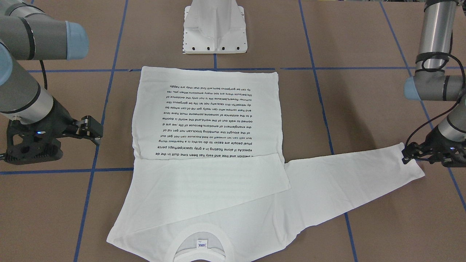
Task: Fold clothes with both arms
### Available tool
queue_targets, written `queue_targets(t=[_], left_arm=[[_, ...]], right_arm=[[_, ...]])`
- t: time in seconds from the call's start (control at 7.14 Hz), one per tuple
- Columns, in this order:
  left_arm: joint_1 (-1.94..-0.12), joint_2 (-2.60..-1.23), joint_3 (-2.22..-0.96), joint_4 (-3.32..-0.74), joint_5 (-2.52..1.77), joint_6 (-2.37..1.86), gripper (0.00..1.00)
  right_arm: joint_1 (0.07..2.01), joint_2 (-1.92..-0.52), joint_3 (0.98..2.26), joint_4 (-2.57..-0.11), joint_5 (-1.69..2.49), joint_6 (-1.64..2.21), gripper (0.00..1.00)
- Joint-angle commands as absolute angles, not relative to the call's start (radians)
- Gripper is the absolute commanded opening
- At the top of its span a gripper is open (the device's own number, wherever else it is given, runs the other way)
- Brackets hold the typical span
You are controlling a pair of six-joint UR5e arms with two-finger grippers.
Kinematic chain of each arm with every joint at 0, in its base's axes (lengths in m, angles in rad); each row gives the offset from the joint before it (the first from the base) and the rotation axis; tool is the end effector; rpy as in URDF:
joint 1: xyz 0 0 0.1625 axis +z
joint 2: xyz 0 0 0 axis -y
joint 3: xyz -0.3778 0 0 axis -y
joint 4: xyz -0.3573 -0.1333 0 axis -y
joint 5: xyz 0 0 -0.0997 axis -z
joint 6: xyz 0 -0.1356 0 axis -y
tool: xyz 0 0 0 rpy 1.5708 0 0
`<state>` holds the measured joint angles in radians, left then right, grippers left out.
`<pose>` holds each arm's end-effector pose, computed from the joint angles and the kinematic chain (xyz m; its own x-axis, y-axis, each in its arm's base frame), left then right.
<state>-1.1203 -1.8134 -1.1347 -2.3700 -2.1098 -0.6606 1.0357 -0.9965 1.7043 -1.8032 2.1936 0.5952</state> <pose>0.1994 -0.5585 0.6368 0.7292 0.0487 -0.6825 0.1133 0.9751 0.1907 -0.2674 -0.5573 0.2997 0.7200 -0.1043 0.6861 0.0600 0.9943 0.0882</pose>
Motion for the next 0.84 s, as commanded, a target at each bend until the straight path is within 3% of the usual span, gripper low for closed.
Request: queue_targets(t=[0.0,0.7], left_arm=[[-1.12,-1.815,-1.135,-2.372,-2.109,-0.661,0.99],[-1.118,-1.815,-1.131,-2.373,-2.109,-0.663,0.95]], right_arm=[[1.037,-1.0,1.704,-1.802,2.194,0.595,1.0],[1.037,-1.011,1.707,-1.801,2.192,0.595,1.0]])
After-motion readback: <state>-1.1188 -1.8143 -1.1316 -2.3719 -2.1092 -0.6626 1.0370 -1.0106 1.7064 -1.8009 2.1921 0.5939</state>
